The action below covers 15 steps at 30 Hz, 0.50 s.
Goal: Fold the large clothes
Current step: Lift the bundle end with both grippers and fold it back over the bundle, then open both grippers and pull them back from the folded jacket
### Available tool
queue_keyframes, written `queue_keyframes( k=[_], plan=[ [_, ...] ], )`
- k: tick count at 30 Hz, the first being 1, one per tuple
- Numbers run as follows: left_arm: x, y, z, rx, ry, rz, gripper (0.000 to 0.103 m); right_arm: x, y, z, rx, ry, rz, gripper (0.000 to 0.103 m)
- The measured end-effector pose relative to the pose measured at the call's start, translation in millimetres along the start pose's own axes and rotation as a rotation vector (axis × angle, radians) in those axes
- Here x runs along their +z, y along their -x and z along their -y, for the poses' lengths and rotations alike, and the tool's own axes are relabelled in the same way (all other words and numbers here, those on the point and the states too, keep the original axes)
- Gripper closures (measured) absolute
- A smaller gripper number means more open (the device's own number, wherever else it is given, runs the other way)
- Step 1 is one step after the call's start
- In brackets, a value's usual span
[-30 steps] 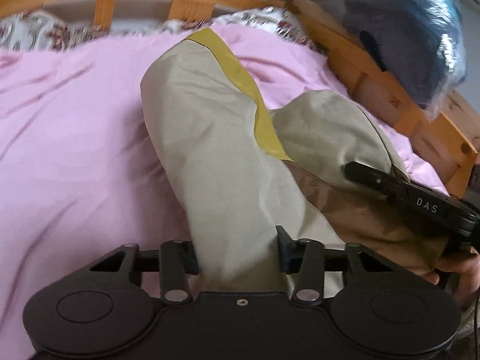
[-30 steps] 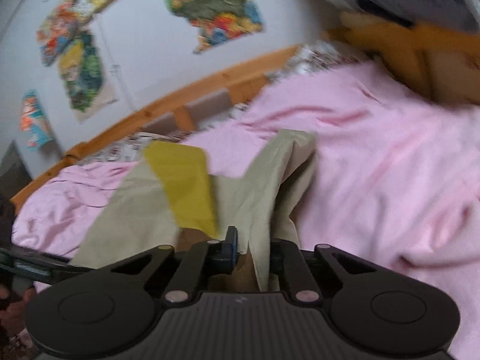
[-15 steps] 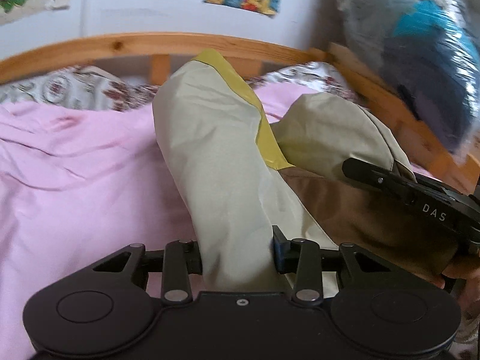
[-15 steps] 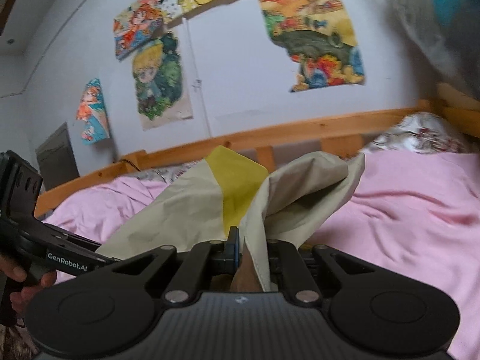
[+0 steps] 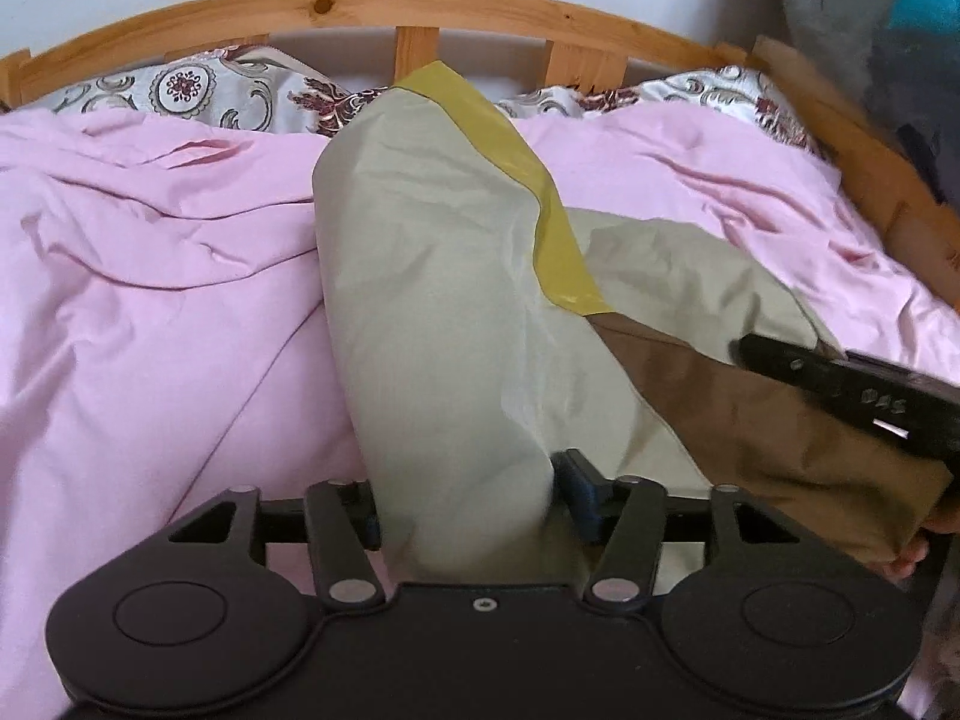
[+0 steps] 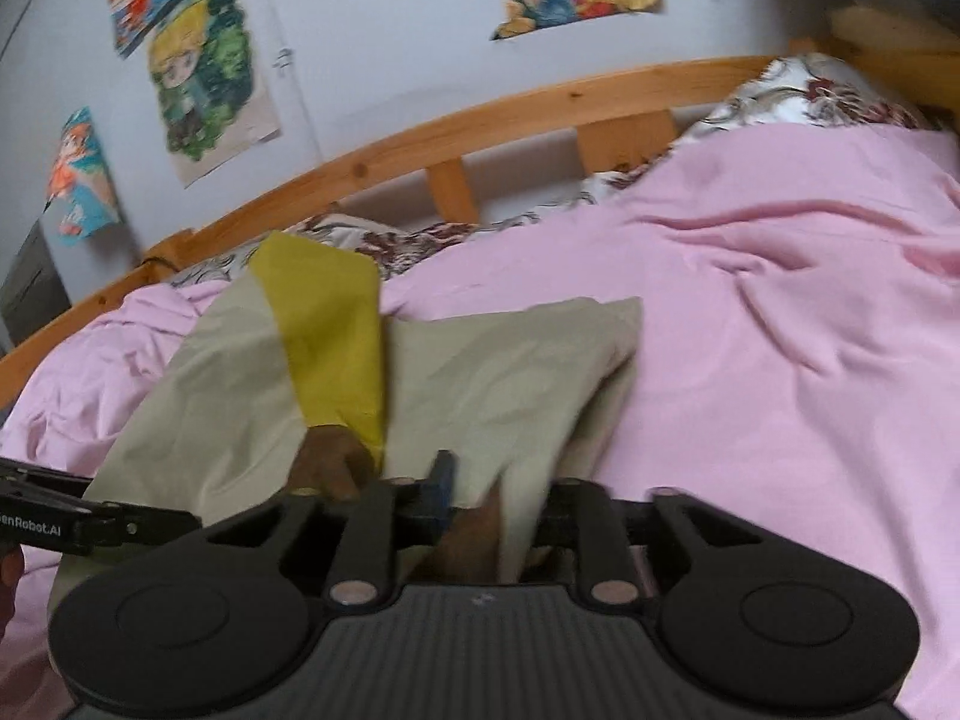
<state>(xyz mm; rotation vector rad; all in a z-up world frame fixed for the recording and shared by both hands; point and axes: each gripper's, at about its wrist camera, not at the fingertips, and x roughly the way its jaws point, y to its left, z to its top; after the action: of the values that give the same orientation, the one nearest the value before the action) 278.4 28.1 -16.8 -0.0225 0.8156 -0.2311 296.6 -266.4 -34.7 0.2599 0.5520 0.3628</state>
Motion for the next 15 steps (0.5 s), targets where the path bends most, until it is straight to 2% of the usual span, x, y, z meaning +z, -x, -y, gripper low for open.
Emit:
queue_keyframes(
  k=[2,4,6,8,10,15],
  plan=[
    [0.2,-0.5,2.6,0.027,0.006,-0.01,0.031,0.4,9.3,-1.0,-0.006,0.011,0.006,0.06],
    [-1.7,1.9,6.9,0.042,0.016,-0.011,0.024,0.8,18.5,-3.5,-0.027,0.025,0.012,0.04],
    [-3.8,5.1,10.8,0.066,0.014,-0.004,0.017,1.4,30.6,-7.8,-0.047,0.043,0.027,0.03],
    [-6.8,11.7,16.0,0.087,0.008,0.009,0.015,1.4,44.3,-14.4,-0.065,0.063,0.044,0.024],
    [-9.3,19.7,20.1,0.101,0.012,0.031,0.008,-0.2,58.9,-20.2,-0.082,0.08,0.072,0.013],
    [-16.2,50.9,33.9,0.117,0.025,0.129,0.003,-4.0,89.8,-33.9,-0.092,0.13,0.13,0.004]
  ],
)
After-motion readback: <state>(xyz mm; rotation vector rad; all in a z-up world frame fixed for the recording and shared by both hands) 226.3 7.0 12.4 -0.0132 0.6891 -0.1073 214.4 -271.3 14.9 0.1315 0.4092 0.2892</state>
